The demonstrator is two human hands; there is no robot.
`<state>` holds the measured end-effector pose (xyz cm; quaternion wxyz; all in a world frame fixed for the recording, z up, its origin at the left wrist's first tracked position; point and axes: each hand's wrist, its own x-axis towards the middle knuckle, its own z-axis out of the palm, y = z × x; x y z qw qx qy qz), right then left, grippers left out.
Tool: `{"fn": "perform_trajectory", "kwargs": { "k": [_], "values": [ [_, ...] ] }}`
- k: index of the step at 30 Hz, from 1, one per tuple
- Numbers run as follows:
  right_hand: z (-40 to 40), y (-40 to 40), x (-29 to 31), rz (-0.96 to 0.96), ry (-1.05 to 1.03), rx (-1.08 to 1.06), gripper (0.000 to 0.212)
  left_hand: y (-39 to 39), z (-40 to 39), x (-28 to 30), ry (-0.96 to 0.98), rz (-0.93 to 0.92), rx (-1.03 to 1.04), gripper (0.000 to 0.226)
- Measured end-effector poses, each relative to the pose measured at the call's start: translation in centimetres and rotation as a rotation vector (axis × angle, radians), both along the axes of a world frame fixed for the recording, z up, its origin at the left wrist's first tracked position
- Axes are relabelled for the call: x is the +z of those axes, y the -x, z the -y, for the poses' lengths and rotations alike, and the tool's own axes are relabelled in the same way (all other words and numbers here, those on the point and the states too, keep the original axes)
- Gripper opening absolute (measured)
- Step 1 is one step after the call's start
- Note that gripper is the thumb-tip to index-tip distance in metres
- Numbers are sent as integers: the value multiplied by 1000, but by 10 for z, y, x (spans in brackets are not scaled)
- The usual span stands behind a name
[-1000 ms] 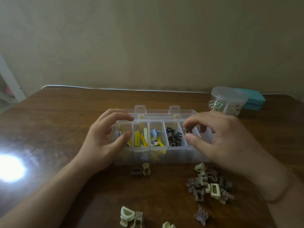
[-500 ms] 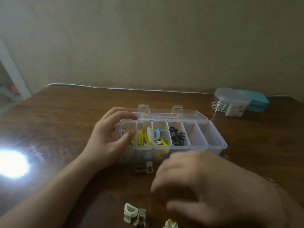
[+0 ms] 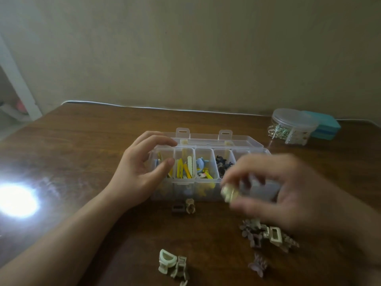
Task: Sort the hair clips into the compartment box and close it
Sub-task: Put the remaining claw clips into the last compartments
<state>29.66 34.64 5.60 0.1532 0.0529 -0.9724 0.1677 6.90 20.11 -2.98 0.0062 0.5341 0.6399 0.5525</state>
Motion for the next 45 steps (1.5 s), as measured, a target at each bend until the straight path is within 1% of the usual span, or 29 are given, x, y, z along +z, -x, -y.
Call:
{"fn": "perform_trajectory", "kwargs": {
  "k": [1,3,5,6,8,10,12,13,14,15,16,18,20,22,24,26,28,30,33,34,35,36,37,38,39,40,41,43,45],
  "values": [
    [-2,-5,-2,-75,107,-131,20,0,0,0,1,0,2,31],
    [-25,-3,4,-197,137,-308,14,0,0,0,-1,5,4,30],
    [-35,-1,-15,-113,50,-388,17,0,0,-1,-3,10,4,31],
    [-39,2,-15,-77,52,-439,22,0,0,-1,-4,14,1,31],
    [-44,5,-19,23,27,-456,31,0,0,-2,-4,33,-8,31],
    [-38,4,-15,-27,65,-455,35,2,0,-2,-3,56,-21,31],
    [-32,-1,-5,-112,54,-431,27,2,1,-2,-8,56,-24,32],
    [-27,-5,3,-120,32,-393,22,2,1,-2,-11,52,-20,32],
    [-20,-9,9,-81,16,-349,20,2,0,-1,-16,48,-15,32],
    [-14,-12,13,3,14,-312,20,2,0,-1,-22,43,-8,31],
    [-7,-14,13,145,-7,-302,23,2,0,-1,-28,39,0,30],
    [5,-14,9,364,-154,-297,33,3,0,-1,-30,39,13,29],
    [11,-10,2,447,-286,-292,37,3,0,-2,-29,35,25,29],
    [15,-7,-3,493,-327,-285,38,3,0,-2,-30,28,38,28],
    [14,-6,-9,493,-340,-285,31,3,0,-2,-25,27,39,28],
    [17,-6,-12,485,-326,-285,16,3,1,-2,-18,29,36,28],
    [18,-5,-13,473,-302,-277,8,3,1,-2,-17,34,32,28],
    [17,-4,-12,451,-273,-269,9,3,0,-2,-15,32,33,28],
    [8,-7,1,412,-159,-301,7,3,1,-2,-9,31,30,29],
    [5,-8,6,403,-92,-313,10,3,1,-2,-7,32,29,29],
    [1,-9,10,351,-1,-319,14,3,1,-2,-4,34,29,29],
    [-3,-9,11,229,107,-336,18,3,1,-2,-3,36,29,29],
    [-8,-9,10,56,202,-369,17,3,1,-2,-3,35,31,29],
    [-14,-8,6,-115,253,-419,15,2,1,-2,-5,33,33,29],
    [-17,-5,0,-239,247,-473,13,2,0,-2,-7,32,36,29],
    [-19,-1,-7,-297,201,-516,13,2,0,-2,-9,33,36,29],
    [-21,3,-14,-306,134,-539,14,2,0,-3,-10,35,34,28],
    [-24,9,-27,-238,19,-563,15,3,0,-3,-5,36,30,28],
    [-26,9,-32,-181,-48,-573,13,3,0,-3,-3,36,33,29]
  ]
}}
